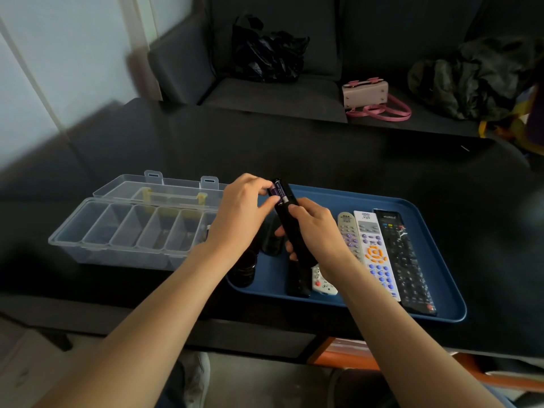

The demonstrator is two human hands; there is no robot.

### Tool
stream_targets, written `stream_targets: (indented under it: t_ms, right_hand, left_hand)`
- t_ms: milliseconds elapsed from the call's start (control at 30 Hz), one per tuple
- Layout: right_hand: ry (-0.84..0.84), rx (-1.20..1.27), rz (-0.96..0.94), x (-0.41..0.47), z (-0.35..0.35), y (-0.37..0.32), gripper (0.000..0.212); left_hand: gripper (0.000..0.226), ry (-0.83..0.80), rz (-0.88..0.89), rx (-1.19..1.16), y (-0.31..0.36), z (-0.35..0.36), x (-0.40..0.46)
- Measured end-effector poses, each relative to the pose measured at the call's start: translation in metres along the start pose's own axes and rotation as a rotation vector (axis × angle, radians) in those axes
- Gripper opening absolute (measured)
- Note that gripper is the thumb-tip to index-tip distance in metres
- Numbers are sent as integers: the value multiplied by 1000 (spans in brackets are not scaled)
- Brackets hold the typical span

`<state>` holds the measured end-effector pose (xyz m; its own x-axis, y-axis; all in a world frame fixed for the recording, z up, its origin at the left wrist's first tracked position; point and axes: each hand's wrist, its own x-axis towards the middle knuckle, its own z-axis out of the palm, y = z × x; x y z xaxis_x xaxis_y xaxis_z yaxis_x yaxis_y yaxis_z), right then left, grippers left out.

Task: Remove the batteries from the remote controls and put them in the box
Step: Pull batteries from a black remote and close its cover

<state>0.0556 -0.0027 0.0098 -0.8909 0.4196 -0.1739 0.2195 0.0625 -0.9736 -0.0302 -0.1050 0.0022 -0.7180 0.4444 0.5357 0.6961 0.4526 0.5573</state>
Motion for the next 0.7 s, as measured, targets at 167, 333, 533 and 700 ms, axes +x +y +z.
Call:
stream_targets:
  t_ms: [167, 333, 533, 700]
  right_hand:
    - [9, -34, -1, 0, -1, 0, 18]
    - [20, -62, -34, 0, 0, 1, 18]
    - [36, -83, -43, -1, -2, 1, 18]
    - [31, -40, -54, -1, -3, -2, 17]
  left_hand:
    - [36, -44, 43, 40, 0, -2, -1]
    - [26, -89, 129, 102, -3, 4, -4]
    - [29, -101, 38, -46, -6, 17, -4]
    - [30, -15, -12, -120, -2, 6, 1]
